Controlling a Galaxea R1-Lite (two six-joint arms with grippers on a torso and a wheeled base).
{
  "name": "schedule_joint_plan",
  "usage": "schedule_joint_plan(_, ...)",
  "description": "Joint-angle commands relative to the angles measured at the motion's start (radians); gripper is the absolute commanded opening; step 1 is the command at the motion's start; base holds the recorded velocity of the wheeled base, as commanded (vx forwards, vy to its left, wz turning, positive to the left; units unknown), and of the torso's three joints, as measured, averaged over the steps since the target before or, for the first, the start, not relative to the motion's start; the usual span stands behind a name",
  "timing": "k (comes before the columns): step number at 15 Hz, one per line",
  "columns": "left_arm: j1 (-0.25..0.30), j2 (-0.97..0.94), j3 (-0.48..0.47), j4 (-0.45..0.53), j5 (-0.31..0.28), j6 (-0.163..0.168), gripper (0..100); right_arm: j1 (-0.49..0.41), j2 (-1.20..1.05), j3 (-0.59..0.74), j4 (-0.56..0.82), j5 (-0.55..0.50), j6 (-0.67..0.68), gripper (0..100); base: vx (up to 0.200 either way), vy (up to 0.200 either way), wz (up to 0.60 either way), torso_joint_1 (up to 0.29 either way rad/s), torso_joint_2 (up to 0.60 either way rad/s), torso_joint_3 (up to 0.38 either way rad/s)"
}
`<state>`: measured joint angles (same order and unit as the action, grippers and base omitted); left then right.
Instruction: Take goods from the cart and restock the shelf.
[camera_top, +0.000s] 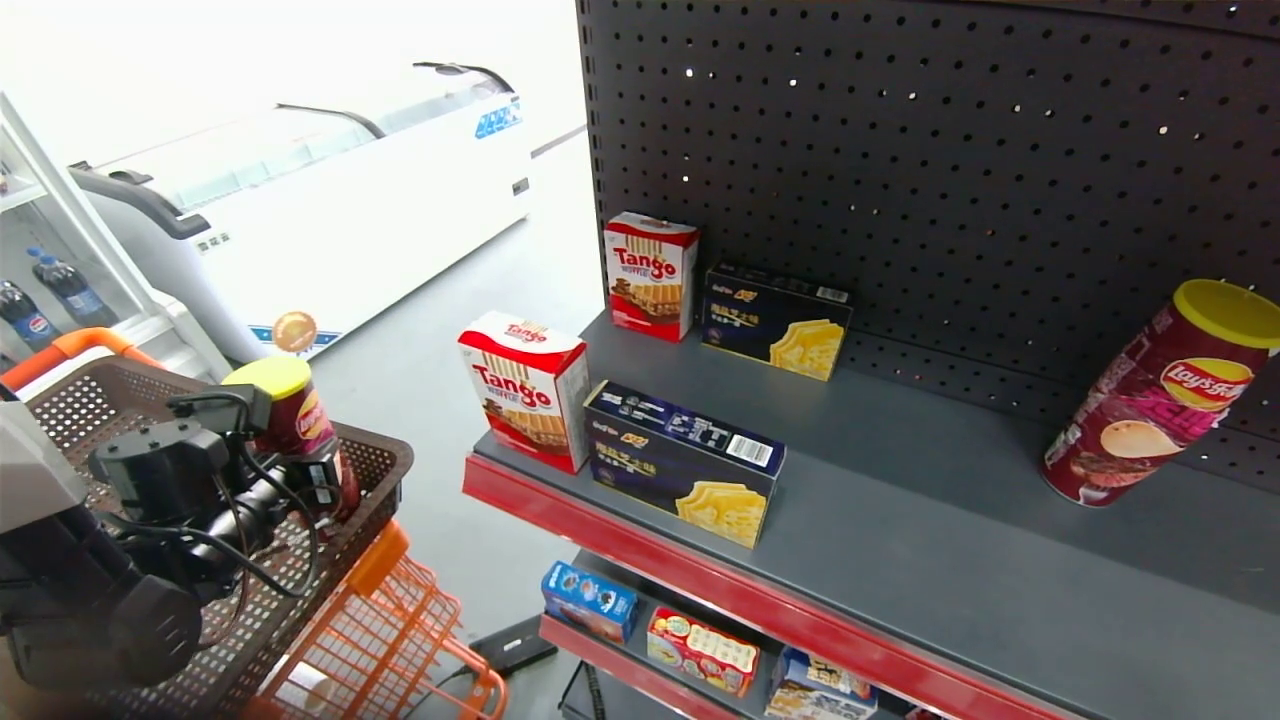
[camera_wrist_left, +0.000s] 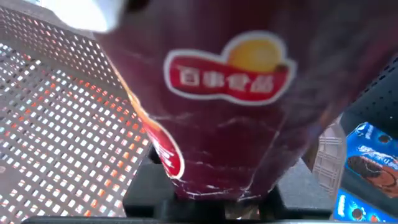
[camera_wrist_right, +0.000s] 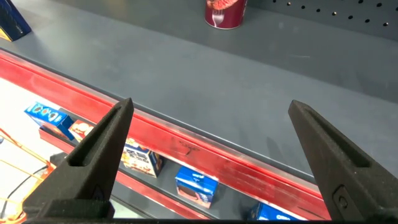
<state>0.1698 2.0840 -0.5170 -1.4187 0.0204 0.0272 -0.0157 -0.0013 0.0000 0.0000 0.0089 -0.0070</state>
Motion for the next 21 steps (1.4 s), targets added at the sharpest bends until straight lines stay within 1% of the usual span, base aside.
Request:
schedule_joint_plan(1, -0.001, -0.125, -0.011, 0.018, -0.019, -0.003, 0, 0.0, 0.001, 0.0, 0.0, 0.0, -0.001, 100, 0.0, 0.0, 0.0, 0.0, 0.0, 0.0)
schedule_joint_plan(2, -0.003, -0.163, -0.008, 0.038, -0.04, -0.004, 0, 0.0, 0.001, 0.0, 0.0, 0.0, -0.001, 100, 0.0, 0.0, 0.0, 0.0, 0.0, 0.0)
schedule_joint_plan(3, -0.003, -0.163, -0.008, 0.038, -0.04, -0.004, 0, 0.0, 0.001, 0.0, 0.0, 0.0, -0.001, 100, 0.0, 0.0, 0.0, 0.0, 0.0, 0.0)
schedule_joint_plan(4, -0.006, -0.406, 0.014, 0.205, -0.16, 0.002, 0, 0.0, 0.001, 0.0, 0.0, 0.0, -0.001, 100, 0.0, 0.0, 0.0, 0.0, 0.0, 0.0)
schedule_joint_plan(6, -0.012, -0.437, 0.011, 0.204, -0.165, 0.002, 0, 0.0, 0.001, 0.0, 0.0, 0.0, 0.001, 100, 0.0, 0.0, 0.0, 0.0, 0.0, 0.0)
schedule_joint_plan(7, -0.049, -0.521, 0.003, 0.23, -0.163, 0.016, 0, 0.0, 0.001, 0.0, 0.0, 0.0, 0.001, 100, 0.0, 0.0, 0.0, 0.0, 0.0, 0.0)
schedule_joint_plan(8, -0.05, -0.536, -0.001, 0.254, -0.165, 0.017, 0, 0.0, 0.001, 0.0, 0.0, 0.0, -0.001, 100, 0.0, 0.0, 0.0, 0.0, 0.0, 0.0)
schedule_joint_plan(9, -0.055, -0.555, 0.008, 0.276, -0.183, 0.028, 0, 0.0, 0.001, 0.0, 0.0, 0.0, -0.001, 100, 0.0, 0.0, 0.0, 0.0, 0.0, 0.0)
schedule_joint_plan(10, -0.092, -0.613, 0.054, 0.276, -0.223, 0.026, 0, 0.0, 0.001, 0.0, 0.0, 0.0, -0.001, 100, 0.0, 0.0, 0.0, 0.0, 0.0, 0.0)
schedule_joint_plan(11, -0.11, -0.647, 0.058, 0.281, -0.238, 0.023, 0, 0.0, 0.001, 0.0, 0.0, 0.0, -0.001, 100, 0.0, 0.0, 0.0, 0.0, 0.0, 0.0)
schedule_joint_plan(12, -0.154, -0.696, 0.064, 0.314, -0.28, 0.022, 0, 0.0, 0.001, 0.0, 0.0, 0.0, 0.001, 100, 0.0, 0.0, 0.0, 0.0, 0.0, 0.0)
schedule_joint_plan(14, -0.179, -0.713, 0.094, 0.317, -0.321, 0.022, 0, 0.0, 0.001, 0.0, 0.0, 0.0, -0.001, 100, 0.0, 0.0, 0.0, 0.0, 0.0, 0.0)
schedule_joint_plan(15, -0.193, -0.734, 0.106, 0.319, -0.407, 0.022, 0, 0.0, 0.001, 0.0, 0.0, 0.0, -0.001, 100, 0.0, 0.0, 0.0, 0.0, 0.0, 0.0)
schedule_joint_plan(16, -0.196, -0.748, 0.109, 0.322, -0.467, 0.022, 0, 0.0, 0.001, 0.0, 0.0, 0.0, -0.001, 100, 0.0, 0.0, 0.0, 0.0, 0.0, 0.0)
schedule_joint_plan(17, -0.196, -0.756, 0.121, 0.322, -0.497, 0.023, 0, 0.0, 0.001, 0.0, 0.0, 0.0, -0.001, 100, 0.0, 0.0, 0.0, 0.0, 0.0, 0.0)
schedule_joint_plan(19, -0.199, -0.757, 0.187, 0.31, -0.499, 0.033, 0, 0.0, 0.001, 0.0, 0.0, 0.0, -0.001, 100, 0.0, 0.0, 0.0, 0.0, 0.0, 0.0)
schedule_joint_plan(20, -0.214, -0.777, 0.229, 0.308, -0.505, 0.036, 0, 0.0, 0.001, 0.0, 0.0, 0.0, -0.001, 100, 0.0, 0.0, 0.0, 0.0, 0.0, 0.0)
schedule_joint_plan(21, -0.236, -0.795, 0.229, 0.313, -0.507, 0.033, 0, 0.0, 0.001, 0.0, 0.0, 0.0, 0.001, 100, 0.0, 0.0, 0.0, 0.0, 0.0, 0.0)
